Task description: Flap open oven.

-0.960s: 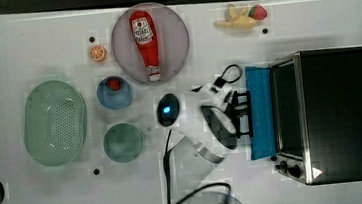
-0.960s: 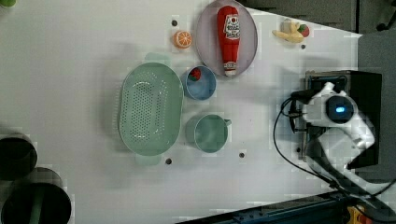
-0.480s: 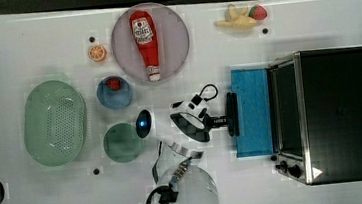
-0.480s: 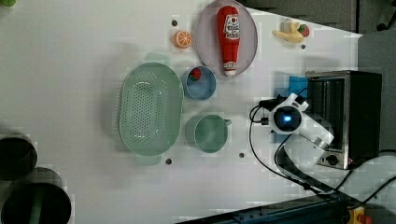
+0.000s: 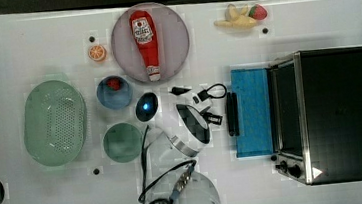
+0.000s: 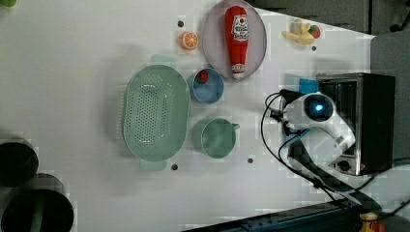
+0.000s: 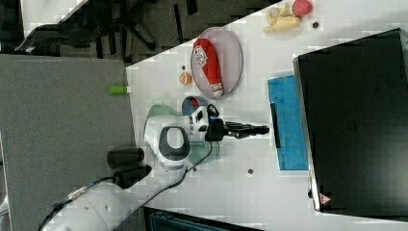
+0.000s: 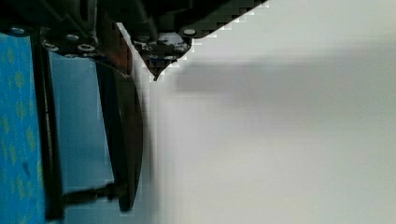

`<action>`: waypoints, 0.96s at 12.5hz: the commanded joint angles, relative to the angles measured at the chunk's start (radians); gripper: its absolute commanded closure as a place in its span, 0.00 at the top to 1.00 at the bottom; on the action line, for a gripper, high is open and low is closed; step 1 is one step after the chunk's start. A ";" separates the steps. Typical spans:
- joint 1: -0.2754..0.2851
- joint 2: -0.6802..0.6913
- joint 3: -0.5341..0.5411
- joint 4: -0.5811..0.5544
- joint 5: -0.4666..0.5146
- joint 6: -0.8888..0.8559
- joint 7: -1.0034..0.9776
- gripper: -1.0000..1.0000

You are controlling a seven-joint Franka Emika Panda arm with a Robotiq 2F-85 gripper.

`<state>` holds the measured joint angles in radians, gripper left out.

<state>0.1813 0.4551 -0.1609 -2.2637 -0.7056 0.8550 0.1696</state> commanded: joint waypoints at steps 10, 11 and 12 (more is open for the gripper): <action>-0.023 -0.637 -0.012 0.061 0.588 -0.348 0.052 0.18; -0.023 -0.677 -0.016 0.065 0.608 -0.384 0.052 0.18; -0.023 -0.710 -0.018 0.071 0.621 -0.410 0.052 0.18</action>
<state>0.1677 -0.2725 -0.1936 -2.1934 -0.1016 0.4731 0.1709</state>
